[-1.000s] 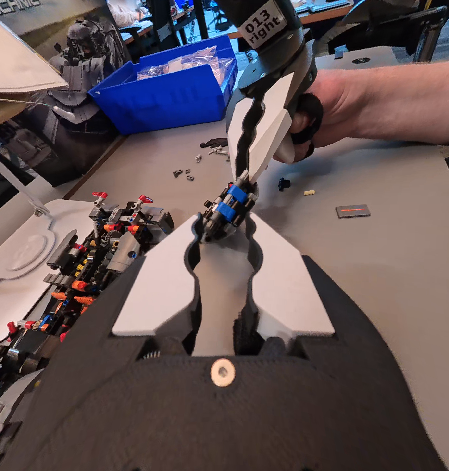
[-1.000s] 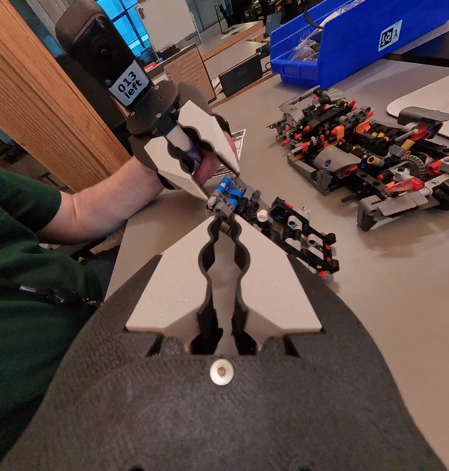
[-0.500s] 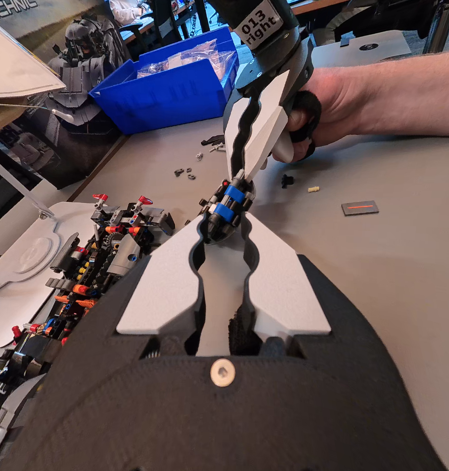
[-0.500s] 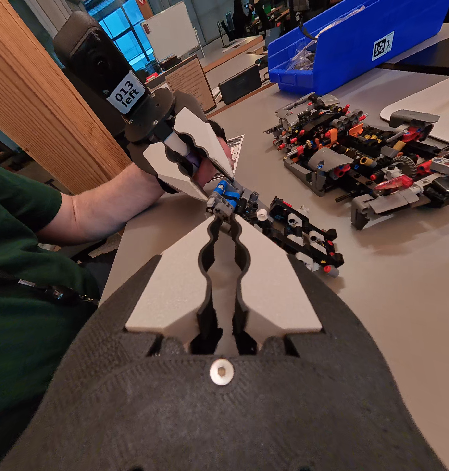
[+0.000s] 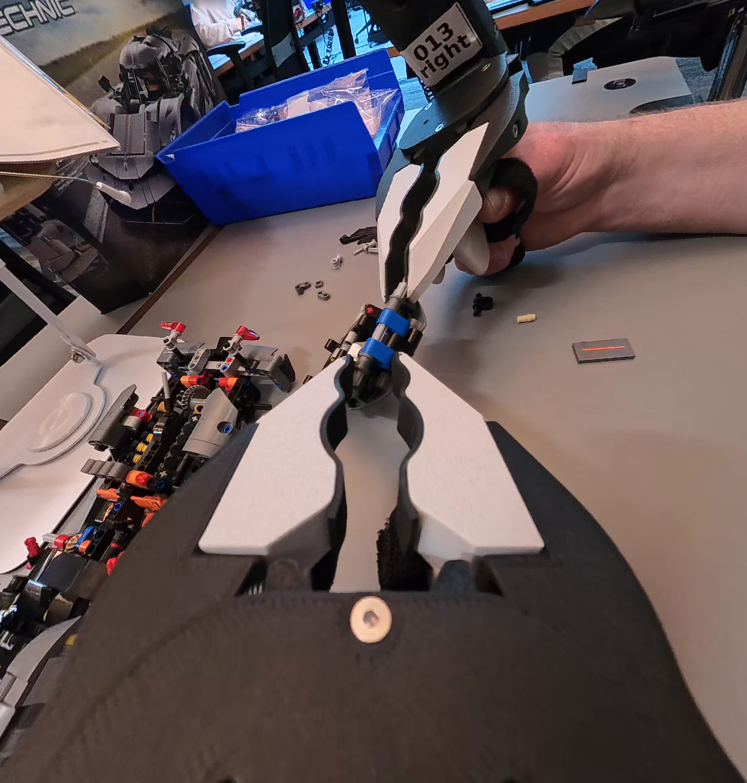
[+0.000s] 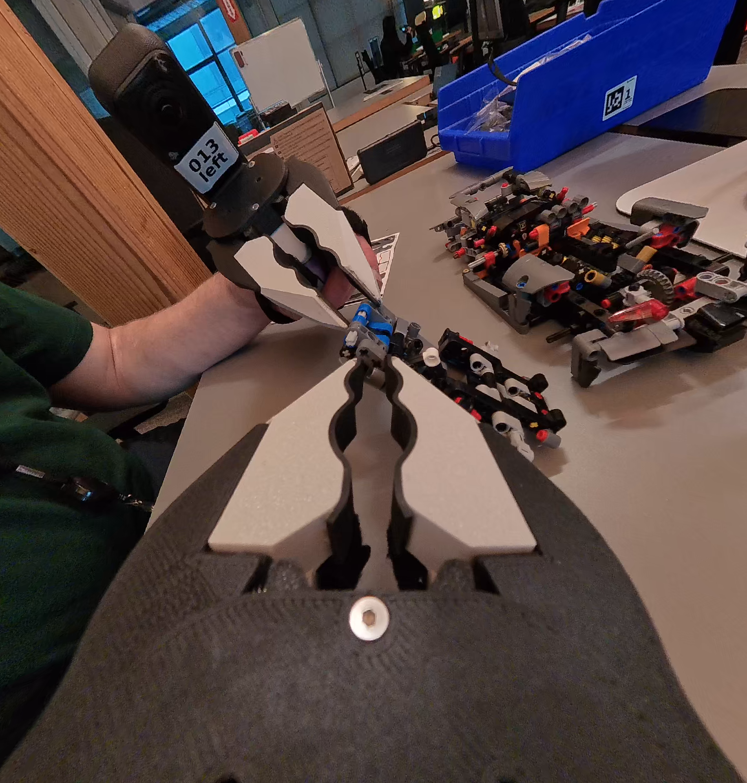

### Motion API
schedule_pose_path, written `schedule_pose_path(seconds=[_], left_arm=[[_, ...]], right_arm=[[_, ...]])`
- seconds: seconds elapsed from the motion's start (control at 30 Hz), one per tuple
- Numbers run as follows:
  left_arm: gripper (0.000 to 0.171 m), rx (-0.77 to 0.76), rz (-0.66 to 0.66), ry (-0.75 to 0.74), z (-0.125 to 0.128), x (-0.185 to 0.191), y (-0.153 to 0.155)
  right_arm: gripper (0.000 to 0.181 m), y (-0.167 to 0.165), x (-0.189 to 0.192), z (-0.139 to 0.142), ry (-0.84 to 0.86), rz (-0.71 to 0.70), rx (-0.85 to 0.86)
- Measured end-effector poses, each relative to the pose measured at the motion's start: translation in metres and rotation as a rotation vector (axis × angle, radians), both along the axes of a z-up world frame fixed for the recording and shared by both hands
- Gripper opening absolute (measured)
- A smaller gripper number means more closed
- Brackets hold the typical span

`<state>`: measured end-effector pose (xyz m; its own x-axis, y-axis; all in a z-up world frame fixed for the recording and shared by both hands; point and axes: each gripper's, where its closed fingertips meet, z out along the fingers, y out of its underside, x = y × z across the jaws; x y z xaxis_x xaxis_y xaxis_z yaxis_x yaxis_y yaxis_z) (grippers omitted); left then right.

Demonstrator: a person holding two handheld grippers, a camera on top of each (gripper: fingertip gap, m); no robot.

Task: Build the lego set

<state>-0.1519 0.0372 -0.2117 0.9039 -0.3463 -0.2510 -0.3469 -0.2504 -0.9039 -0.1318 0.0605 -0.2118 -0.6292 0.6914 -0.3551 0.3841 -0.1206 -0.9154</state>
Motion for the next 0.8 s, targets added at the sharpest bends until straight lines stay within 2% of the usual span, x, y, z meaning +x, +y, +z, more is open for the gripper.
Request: schedule_pose_path(seconds=[0.8], left_arm=[[0.015, 0.019, 0.036, -0.014, 0.003, -0.008, 0.001]], right_arm=[[0.017, 0.011, 0.000, 0.007, 0.045, -0.048, 0.020]])
